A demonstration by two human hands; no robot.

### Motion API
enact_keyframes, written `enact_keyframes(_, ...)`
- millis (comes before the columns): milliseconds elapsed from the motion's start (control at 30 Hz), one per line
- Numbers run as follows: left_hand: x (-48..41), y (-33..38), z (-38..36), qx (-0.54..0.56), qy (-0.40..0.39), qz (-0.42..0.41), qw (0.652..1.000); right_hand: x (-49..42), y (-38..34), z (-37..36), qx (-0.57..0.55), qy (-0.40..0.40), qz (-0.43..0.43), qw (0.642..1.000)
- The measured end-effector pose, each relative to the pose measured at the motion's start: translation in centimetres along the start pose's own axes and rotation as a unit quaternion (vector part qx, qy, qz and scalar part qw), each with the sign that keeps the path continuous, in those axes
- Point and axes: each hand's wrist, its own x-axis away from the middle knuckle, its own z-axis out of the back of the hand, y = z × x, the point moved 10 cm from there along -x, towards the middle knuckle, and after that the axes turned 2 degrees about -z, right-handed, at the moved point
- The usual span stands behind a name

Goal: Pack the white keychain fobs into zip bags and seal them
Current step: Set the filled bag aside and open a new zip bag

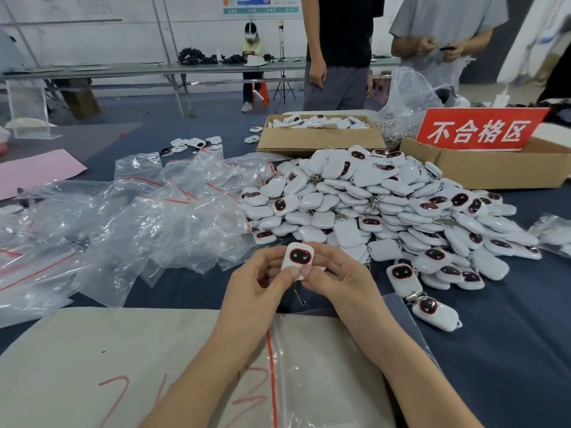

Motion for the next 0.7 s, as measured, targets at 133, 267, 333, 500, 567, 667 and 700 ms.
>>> enact_keyframes(133, 0.3, 1.0, 0.2, -0.097, 0.016, -0.060, 0.993, 0.3, -0.6, -0.3, 0.008, -0.004, 0.021, 1.000)
enact_keyframes(267, 0.6, 1.0, 0.6, -0.062, 0.031, -0.052, 0.996, 0.6, -0.9, -0.4, -0.055, -0.032, 0.019, 0.998)
enact_keyframes(333, 0.7, 1.3, 0.4, -0.049, 0.016, -0.058, 0.997, 0.6, -0.9, -0.6, -0.074, -0.050, 0.020, 0.996)
enact_keyframes(500, 0.9, 2.2, 0.4, -0.070, 0.027, -0.079, 0.994, 0.8, -1.2, -1.2, -0.098, -0.070, 0.030, 0.992)
enact_keyframes(567, 0.9, 2.4, 0.4, -0.072, 0.028, -0.084, 0.993, 0.8, -1.3, -1.2, -0.097, -0.069, 0.032, 0.992)
enact_keyframes(667, 0.9, 2.5, 0.3, -0.077, 0.025, -0.089, 0.993, 0.7, -1.2, -1.2, -0.096, -0.067, 0.035, 0.993)
enact_keyframes(700, 0.9, 2.3, 0.3, -0.076, 0.022, -0.083, 0.993, 0.7, -1.2, -1.2, -0.097, -0.066, 0.038, 0.992)
